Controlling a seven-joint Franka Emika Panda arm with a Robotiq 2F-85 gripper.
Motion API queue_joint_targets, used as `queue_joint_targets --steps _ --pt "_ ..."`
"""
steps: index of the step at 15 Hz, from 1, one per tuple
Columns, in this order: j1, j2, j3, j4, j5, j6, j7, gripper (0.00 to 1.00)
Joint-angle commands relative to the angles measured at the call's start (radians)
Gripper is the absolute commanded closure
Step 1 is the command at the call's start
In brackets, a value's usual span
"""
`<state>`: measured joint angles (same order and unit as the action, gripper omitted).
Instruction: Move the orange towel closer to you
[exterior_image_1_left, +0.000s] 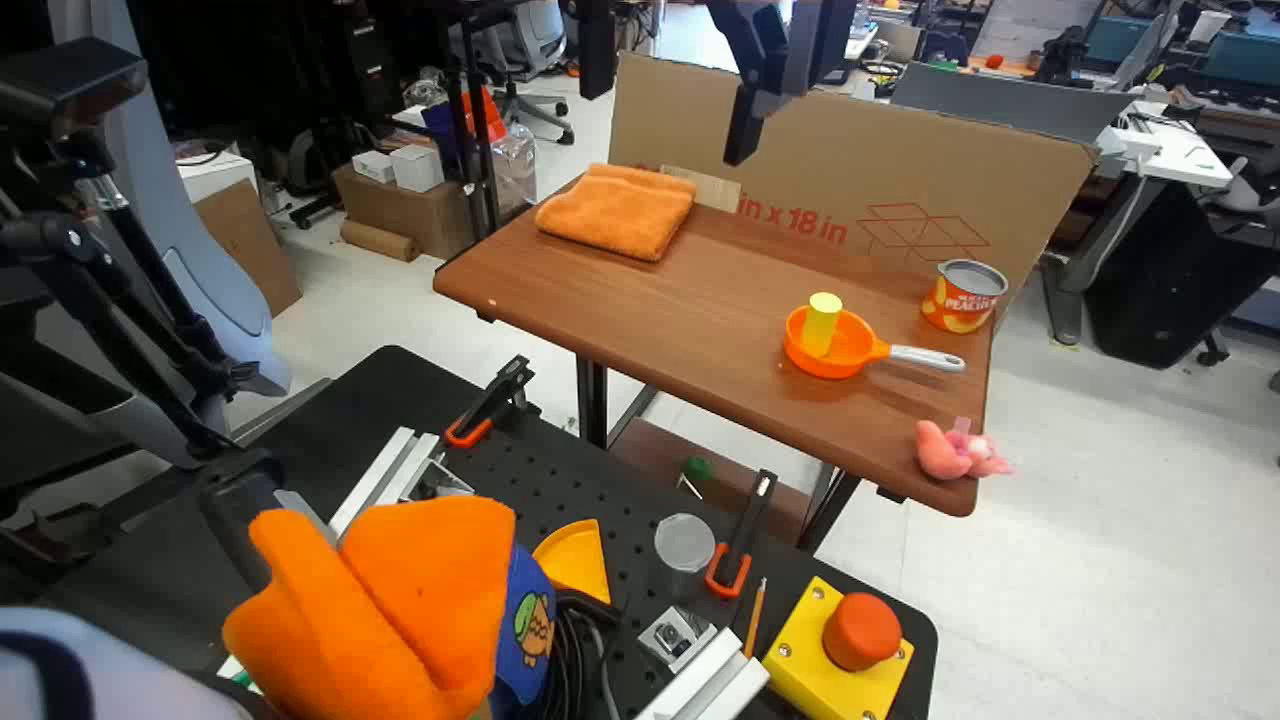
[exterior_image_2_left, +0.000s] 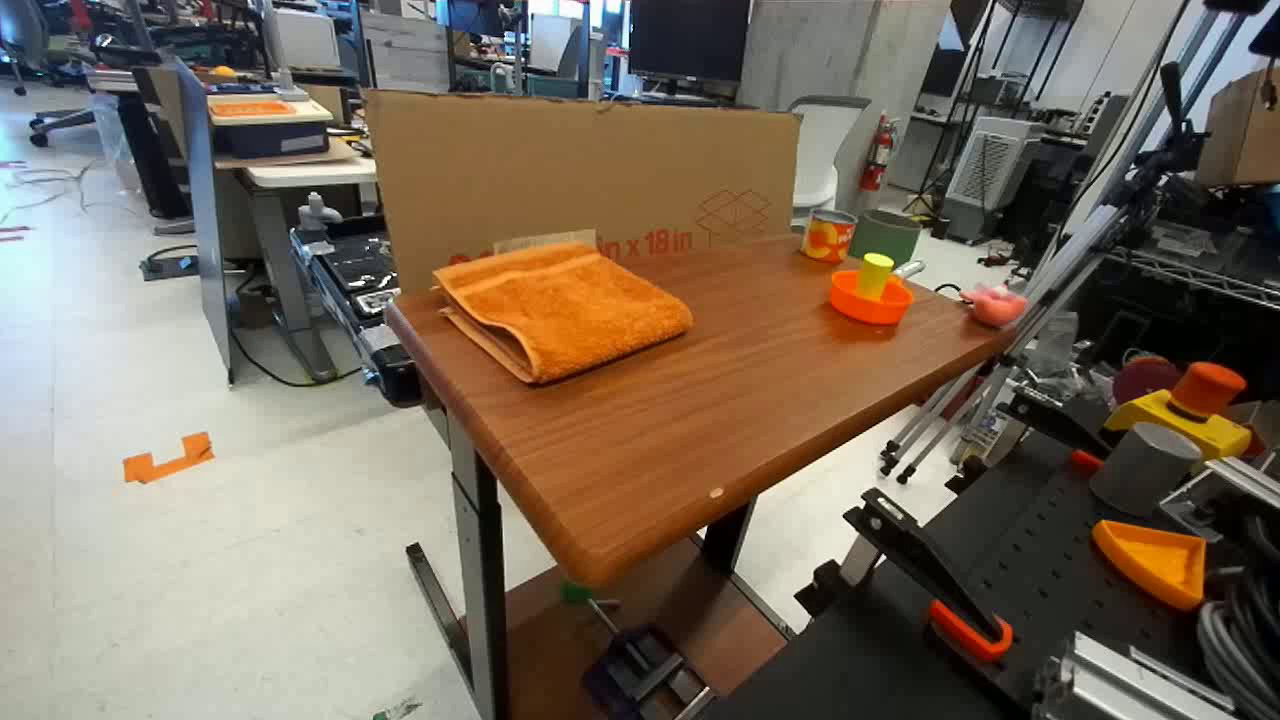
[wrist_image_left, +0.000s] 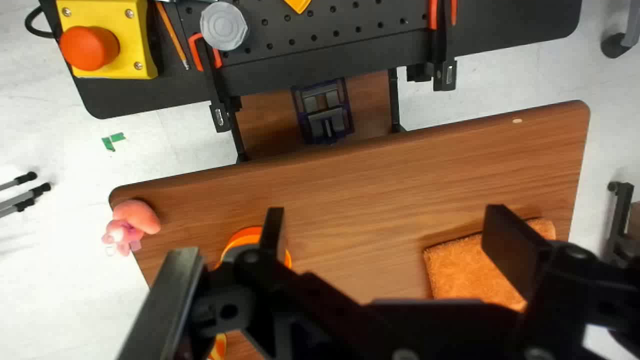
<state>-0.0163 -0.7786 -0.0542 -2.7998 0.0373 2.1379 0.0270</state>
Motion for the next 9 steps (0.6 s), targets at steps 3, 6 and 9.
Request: queue_joint_targets --steps 3,6,9 --pt "-0.008 0.001 0.007 0.002 0.006 -0.003 -0.005 0.0" --pt "-0.008 0.001 0.007 0.002 0.006 -0.003 -0.005 0.0" --pt "-0.006 0.022 0.01 0.013 0.019 0.01 0.014 0.0"
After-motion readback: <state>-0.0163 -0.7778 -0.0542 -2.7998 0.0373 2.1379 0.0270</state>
